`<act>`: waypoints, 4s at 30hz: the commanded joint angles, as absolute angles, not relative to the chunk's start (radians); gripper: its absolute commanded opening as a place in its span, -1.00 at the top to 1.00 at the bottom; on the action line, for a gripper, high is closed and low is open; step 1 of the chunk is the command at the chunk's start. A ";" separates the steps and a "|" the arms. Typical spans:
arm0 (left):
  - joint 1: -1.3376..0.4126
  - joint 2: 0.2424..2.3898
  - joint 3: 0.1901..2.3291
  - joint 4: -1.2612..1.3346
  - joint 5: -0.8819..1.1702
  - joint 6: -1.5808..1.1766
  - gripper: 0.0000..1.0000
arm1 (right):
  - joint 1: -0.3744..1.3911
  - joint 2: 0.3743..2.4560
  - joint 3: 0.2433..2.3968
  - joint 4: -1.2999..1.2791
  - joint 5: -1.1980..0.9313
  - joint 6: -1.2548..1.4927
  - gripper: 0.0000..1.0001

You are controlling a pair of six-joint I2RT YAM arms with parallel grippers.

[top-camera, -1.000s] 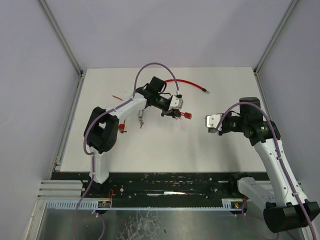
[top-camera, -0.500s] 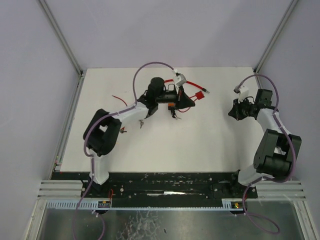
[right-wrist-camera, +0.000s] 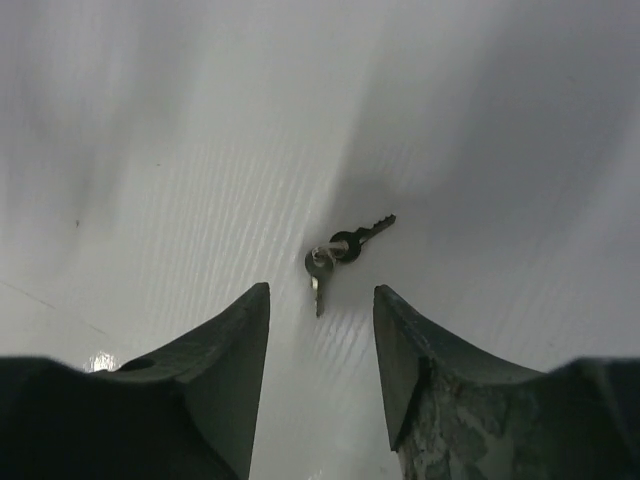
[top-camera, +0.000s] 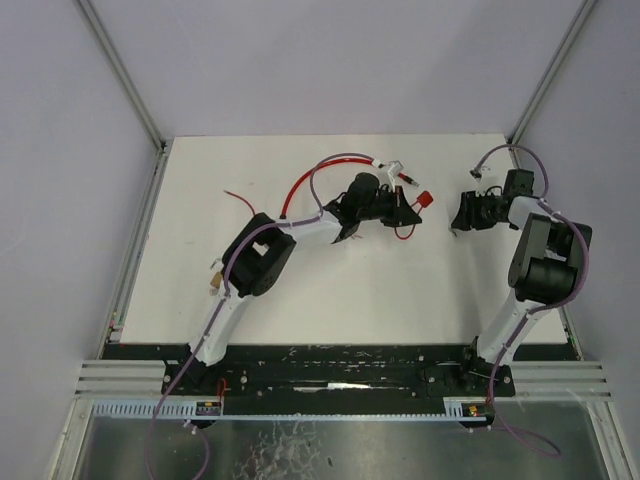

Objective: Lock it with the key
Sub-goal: Place the key at the center of the board, then place the lock at the center of the board, then pick up the lock from the center of the board.

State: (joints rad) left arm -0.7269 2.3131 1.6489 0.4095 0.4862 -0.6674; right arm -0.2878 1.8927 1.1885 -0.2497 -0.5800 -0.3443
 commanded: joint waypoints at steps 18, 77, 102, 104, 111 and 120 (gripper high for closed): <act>-0.803 2.738 2.287 0.134 0.152 -0.844 0.51 | -0.408 1.083 0.901 -0.165 -0.786 -0.140 -0.50; -0.637 2.116 1.652 -0.331 -0.257 -0.299 -0.90 | -0.445 0.949 0.821 -0.251 -1.198 -0.302 -0.81; -0.632 2.410 1.986 -0.465 -0.379 -0.338 -0.44 | -0.445 0.945 0.817 -0.260 -1.192 -0.311 -0.82; -0.630 2.409 1.987 -0.465 -0.378 -0.334 -0.37 | -0.445 0.947 0.814 -0.260 -1.189 -0.311 -0.82; -0.629 2.418 1.982 -0.466 -0.346 -0.341 -0.23 | -0.445 0.947 0.816 -0.262 -1.184 -0.316 -0.82; -0.627 2.429 1.986 -0.471 -0.324 -0.347 -0.20 | -0.445 0.947 0.816 -0.263 -1.188 -0.316 -0.82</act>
